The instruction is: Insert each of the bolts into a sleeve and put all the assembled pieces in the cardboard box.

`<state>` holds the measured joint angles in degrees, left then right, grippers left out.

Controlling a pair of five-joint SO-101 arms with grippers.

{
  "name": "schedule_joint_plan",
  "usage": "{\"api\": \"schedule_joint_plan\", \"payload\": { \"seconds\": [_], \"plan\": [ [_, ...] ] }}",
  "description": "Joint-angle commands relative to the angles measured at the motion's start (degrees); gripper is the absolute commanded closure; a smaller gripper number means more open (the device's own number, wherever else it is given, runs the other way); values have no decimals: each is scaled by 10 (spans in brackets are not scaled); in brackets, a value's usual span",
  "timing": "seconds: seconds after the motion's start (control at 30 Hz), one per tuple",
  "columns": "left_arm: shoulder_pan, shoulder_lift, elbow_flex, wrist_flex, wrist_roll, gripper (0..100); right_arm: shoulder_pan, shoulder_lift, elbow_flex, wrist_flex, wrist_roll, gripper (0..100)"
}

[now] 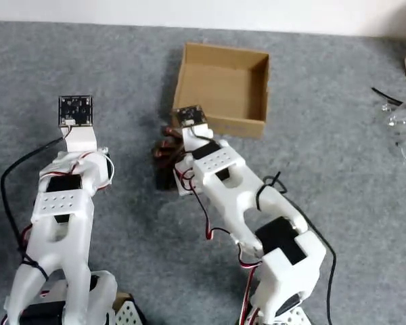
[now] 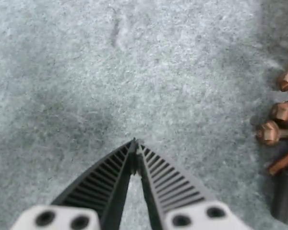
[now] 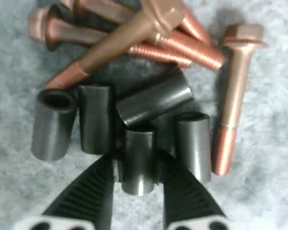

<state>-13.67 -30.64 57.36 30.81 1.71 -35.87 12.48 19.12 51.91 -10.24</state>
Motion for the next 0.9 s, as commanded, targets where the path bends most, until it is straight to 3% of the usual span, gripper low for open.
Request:
{"api": "schedule_joint_plan", "payload": {
  "seconds": [0.0, 0.47, 0.63, 0.87],
  "plan": [
    [-5, 0, -5, -10, 4, 993, 11, -80, -19, 28, -3, 995],
    [-3, 1, -3, -26, 4, 993, 88, -341, 145, 27, -1, 995],
    [14, 1, -3, -26, 0, 993, 117, -422, 214, 26, 47, 995],
    [16, 2, -3, -27, 0, 993, 152, -559, 316, 24, 51, 995]
  ]
}}
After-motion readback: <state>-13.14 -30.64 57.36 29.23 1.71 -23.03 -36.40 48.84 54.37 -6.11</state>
